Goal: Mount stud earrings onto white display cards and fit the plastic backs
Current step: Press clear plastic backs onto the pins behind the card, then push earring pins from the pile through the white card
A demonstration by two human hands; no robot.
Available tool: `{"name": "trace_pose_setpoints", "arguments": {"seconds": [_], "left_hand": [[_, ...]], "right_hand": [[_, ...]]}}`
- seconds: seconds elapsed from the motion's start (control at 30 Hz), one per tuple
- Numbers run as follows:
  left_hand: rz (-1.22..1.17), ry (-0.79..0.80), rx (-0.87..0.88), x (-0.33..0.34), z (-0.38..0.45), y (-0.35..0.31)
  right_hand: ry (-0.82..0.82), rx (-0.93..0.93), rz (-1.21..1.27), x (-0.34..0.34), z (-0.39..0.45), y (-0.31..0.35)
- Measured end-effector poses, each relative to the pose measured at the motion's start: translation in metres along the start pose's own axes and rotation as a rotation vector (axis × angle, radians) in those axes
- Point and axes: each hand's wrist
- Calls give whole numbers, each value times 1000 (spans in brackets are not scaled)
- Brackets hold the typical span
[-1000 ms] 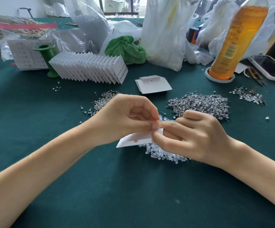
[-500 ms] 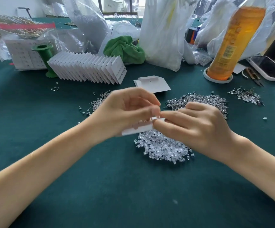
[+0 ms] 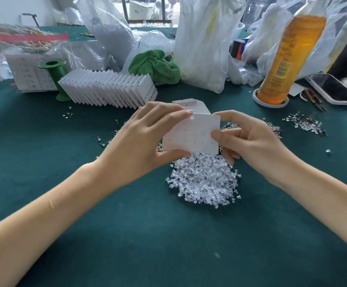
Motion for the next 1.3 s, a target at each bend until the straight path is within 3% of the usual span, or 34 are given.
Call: {"name": "trace_pose_setpoints", "arguments": {"seconds": [0.07,0.17,0.27,0.37,0.5,0.83,1.07,1.3], "left_hand": [[-23,-3,-20,1,-1,-1],[-62,-8,-72,3,-2,-2],[-77,-9,-121,4,-3,-1],[-77,-5,-154,7,-5,-1],[-64,8,-180,10,-6,0],[-41,25,-197,12,-7,4],[-51,20,-199,12,-6,1],[-261,17,-237,9,-6,-7]], "right_hand": [[-21,15,-17,-3,1,1],[-205,25,-117,-15,3,2],[-322,-27,-415,-35,2,-2],[-292,-19,-761,-46,0,-8],[-102,-39,-957,-41,-3,-14],[121,31,-971,-50,-5,-7],[127,-34,-990,-50,-5,-11],[25,-98,-923,-48,-5,-5]]}}
Point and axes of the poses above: each hand's wrist, its own z-axis towards the middle knuckle, its own x-axis out of the palm, y = z × x, and after that the axes turned 5 degrees about y, right-handed
